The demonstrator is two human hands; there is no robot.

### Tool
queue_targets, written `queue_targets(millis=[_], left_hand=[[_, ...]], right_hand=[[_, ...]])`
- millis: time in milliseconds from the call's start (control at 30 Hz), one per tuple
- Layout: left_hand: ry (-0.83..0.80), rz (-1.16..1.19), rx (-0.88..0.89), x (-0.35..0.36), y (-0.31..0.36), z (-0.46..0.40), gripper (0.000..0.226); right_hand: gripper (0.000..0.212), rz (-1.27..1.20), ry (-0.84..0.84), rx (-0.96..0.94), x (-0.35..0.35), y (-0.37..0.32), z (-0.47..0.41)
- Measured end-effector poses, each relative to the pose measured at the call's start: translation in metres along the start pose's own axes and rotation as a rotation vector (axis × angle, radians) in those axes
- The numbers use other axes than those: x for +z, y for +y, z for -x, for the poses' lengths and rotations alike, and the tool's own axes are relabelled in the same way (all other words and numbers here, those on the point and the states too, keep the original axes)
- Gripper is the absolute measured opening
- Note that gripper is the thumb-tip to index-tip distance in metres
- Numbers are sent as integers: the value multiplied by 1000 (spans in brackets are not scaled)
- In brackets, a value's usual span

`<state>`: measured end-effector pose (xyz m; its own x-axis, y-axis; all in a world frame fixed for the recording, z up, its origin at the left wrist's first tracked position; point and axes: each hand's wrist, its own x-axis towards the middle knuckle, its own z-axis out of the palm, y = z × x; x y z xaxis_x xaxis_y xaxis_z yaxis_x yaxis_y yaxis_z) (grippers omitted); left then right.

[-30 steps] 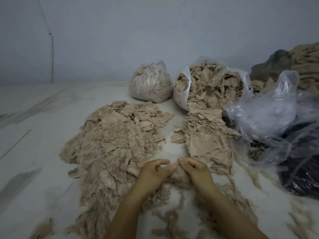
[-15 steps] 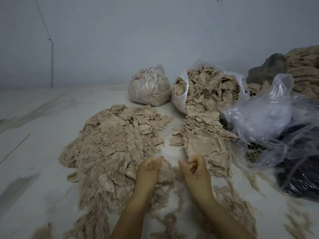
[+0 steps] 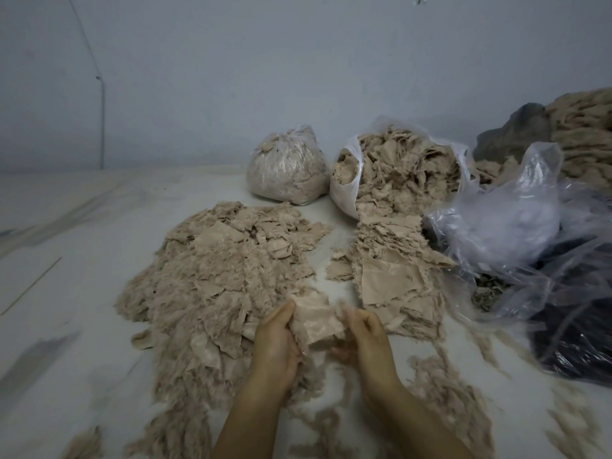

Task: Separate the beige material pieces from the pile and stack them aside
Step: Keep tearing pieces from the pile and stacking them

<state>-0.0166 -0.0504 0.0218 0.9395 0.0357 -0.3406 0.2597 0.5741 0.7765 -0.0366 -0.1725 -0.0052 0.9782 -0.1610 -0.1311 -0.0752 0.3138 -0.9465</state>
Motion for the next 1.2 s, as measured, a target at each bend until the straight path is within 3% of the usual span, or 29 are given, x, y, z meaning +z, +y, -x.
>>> queue_targets(millis=[100,167,200,300,400,567,700,800,1033,1200], left_hand=[[-37,0,-44,-1,-2,0,35],[-105,-42,-54,0,-4,2,40],[-122,-106,-27,1,-5,4,36],[4,-244,128,3,-7,1,18],[172,-286,247,-1,-4,-8,26],[142,-362,305,-6,8,-8,25],[7,-519,383,1,4,-2,26],[56,-583,525,3,5,0,27],[174,-535,594,-11,12,-13,32],[148,-576,544,-14,14,-18,24]], right_hand=[[23,-22,-29,58,3,-3,0],[7,99,-15,-32,5,-2,0],[9,174,-27,-91,6,-1,1],[23,210,-79,-144,8,3,5],[27,143,-12,-51,0,8,6],[30,237,54,67,-17,11,3],[34,162,-112,105,-1,2,1],[46,54,-190,172,7,0,3],[5,-88,-97,231,-5,6,-2],[28,120,26,50,-7,2,-5]])
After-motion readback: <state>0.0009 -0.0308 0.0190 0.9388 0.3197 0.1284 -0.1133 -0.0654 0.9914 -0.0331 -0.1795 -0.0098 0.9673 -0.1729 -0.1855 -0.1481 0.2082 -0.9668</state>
